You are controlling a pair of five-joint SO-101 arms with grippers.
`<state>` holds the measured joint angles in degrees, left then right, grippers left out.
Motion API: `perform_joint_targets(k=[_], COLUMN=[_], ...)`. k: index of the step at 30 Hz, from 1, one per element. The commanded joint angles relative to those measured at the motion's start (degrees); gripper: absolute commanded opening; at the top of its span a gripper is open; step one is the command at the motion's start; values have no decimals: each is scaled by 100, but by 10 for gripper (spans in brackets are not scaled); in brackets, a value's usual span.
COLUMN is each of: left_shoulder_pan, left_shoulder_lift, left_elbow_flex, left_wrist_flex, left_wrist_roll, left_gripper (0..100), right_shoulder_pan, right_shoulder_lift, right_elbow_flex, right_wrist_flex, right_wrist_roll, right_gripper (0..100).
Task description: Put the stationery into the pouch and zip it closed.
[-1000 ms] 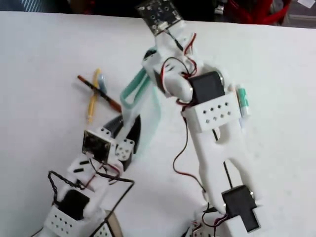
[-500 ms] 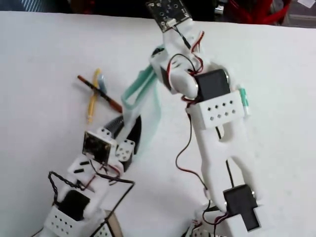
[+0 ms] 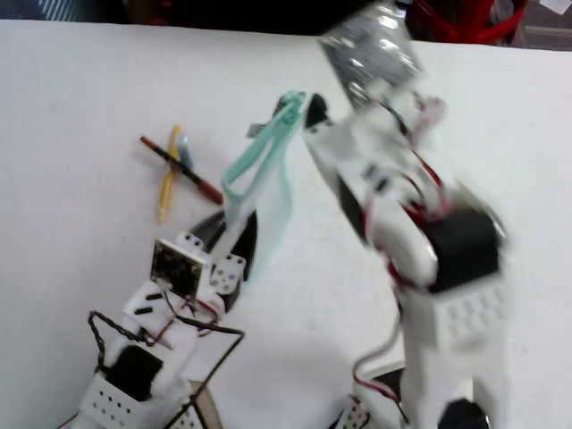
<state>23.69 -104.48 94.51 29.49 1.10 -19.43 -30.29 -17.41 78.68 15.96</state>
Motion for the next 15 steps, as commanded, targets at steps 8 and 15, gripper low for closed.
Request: perform_joint_targets(k=[8, 15], left_shoulder_pan=[57, 75], left_shoulder_lift=[-22, -22], left_elbow_flex=[18, 246], left_wrist_flex=[-44, -422], left_wrist_roll=[-44, -53], left_gripper=[24, 24], right_shoulder_pan=[2563, 3477], right_shoulder_lift=[1218, 3477], right_elbow_flex=[-79, -624], right_wrist_flex=[-330, -365], right_wrist_roll=[62, 738], right_gripper=[290, 272])
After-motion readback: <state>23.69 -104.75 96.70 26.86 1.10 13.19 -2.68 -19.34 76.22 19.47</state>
